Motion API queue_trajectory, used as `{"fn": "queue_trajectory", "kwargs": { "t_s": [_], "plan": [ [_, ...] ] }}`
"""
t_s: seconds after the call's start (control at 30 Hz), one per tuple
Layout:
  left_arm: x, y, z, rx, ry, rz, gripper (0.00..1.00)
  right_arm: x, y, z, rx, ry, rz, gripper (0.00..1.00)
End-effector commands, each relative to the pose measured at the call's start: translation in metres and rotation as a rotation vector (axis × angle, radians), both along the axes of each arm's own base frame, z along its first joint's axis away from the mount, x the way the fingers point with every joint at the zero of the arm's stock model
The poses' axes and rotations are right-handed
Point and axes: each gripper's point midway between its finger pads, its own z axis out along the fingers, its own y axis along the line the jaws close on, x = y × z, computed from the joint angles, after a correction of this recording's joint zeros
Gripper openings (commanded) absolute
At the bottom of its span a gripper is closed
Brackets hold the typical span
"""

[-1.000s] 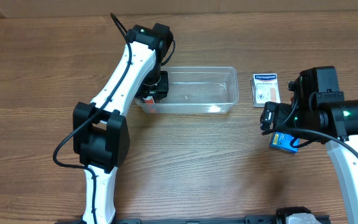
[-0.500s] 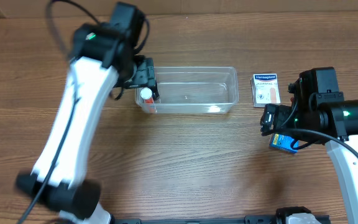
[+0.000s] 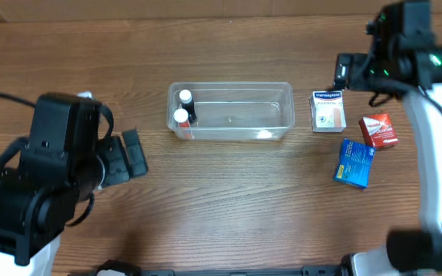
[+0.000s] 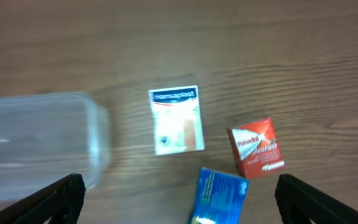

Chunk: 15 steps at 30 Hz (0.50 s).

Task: Pack container
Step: 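Retract the left arm and reach the right gripper to the Hansaplast box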

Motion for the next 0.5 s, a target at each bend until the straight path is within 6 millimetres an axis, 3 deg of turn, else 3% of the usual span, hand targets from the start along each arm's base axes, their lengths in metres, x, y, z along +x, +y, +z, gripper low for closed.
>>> {"fn": "queue_trajectory", "kwargs": {
  "t_s": [0.0,0.1,0.33,0.47],
  "plan": [
    [-0.001,0.01,-0.015,0.043,0.038,0.049,1.0,0.019,-0.016,-0.048,-0.056,0.132,0.038,1.0],
    [0.0,0.01,-0.026,0.057,0.08,0.049,1.0,0.029,-0.021,-0.087,-0.05,0.217,0.027,1.0],
    [0.01,0.007,-0.036,0.065,0.116,0.055,1.0,0.035,-0.004,-0.144,0.056,0.347,0.101,1.0],
    [0.014,0.006,-0.037,0.065,0.118,0.055,1.0,0.032,-0.003,-0.163,0.066,0.39,0.106,1.0]
  ]
}}
